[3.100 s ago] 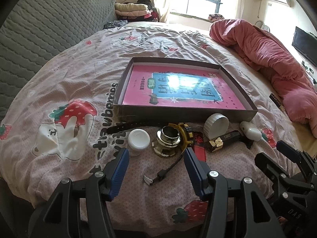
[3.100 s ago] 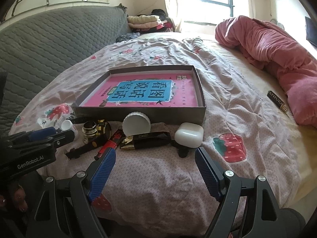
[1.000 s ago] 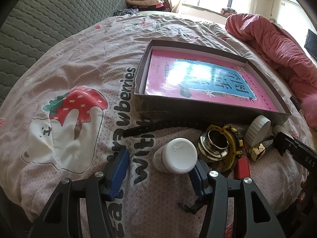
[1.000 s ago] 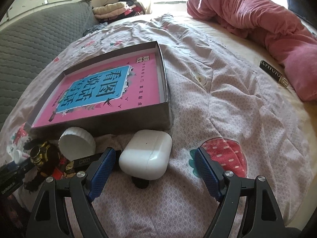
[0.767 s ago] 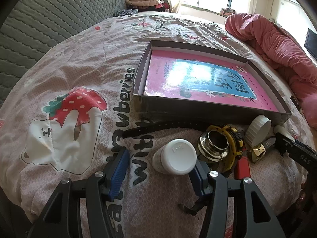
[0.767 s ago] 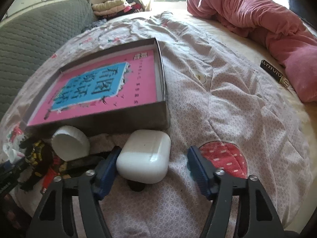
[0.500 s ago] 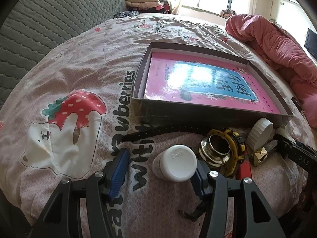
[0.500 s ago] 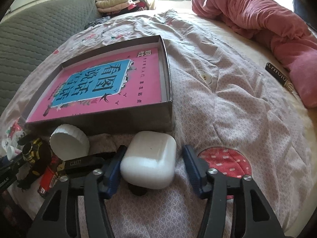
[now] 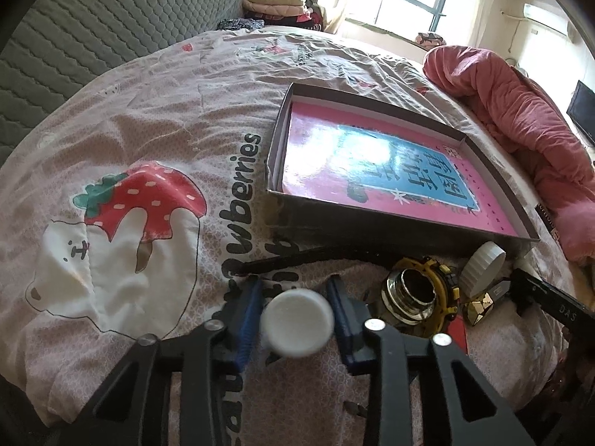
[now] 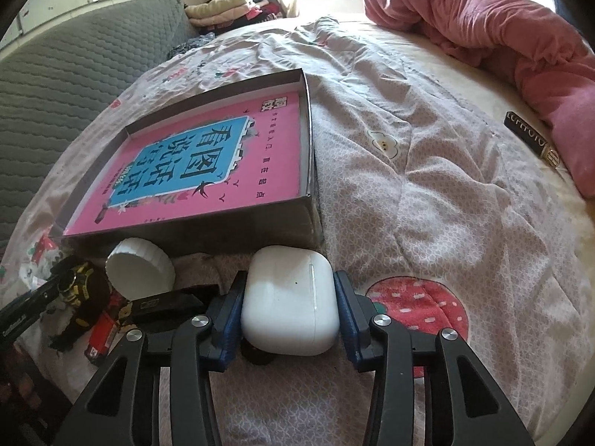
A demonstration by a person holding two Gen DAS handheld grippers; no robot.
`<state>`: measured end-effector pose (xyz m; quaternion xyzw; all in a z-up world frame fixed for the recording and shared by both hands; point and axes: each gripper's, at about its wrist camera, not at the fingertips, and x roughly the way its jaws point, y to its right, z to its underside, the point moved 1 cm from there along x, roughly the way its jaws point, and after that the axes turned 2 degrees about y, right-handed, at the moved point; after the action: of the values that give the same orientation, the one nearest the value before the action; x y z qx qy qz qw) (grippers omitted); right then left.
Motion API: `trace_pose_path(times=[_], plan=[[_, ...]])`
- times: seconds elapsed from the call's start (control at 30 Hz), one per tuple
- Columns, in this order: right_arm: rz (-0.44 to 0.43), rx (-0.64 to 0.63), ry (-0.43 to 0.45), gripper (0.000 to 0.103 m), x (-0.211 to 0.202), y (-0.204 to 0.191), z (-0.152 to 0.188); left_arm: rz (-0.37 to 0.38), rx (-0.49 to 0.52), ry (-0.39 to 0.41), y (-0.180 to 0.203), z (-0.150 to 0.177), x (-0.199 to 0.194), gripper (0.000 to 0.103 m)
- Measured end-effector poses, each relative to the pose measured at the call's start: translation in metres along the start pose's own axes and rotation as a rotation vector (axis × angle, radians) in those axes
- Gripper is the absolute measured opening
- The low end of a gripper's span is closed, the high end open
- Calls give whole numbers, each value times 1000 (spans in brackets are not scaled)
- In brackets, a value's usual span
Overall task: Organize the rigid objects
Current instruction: 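Grasp the white earbud case with the right gripper while the left grasps the white pill bottle, then carry the earbud case with the right gripper while the left carries the pill bottle into the box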
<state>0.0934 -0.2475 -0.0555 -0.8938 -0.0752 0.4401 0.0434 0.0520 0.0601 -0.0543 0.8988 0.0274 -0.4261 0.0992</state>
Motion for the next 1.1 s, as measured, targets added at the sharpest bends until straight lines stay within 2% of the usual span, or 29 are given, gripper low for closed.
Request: trace_pose_path(times=[0.17, 0.4, 0.67, 0.9, 1.1], plan=[[-14, 4, 5, 45, -9, 5, 4, -8, 28, 0, 4, 1, -2, 30], [-32, 19, 25, 45, -20, 12, 7, 53, -27, -7, -4, 3, -9, 27], [-80, 43, 100, 45, -38, 11, -1, 114, -86, 60, -13, -2, -25, 27], [-112, 12, 176, 45, -51, 1, -8, 118, -63, 107, -6, -8, -37, 27], [-129, -78, 211, 45, -50, -20, -15, 112, -41, 160, 0, -16, -44, 27]])
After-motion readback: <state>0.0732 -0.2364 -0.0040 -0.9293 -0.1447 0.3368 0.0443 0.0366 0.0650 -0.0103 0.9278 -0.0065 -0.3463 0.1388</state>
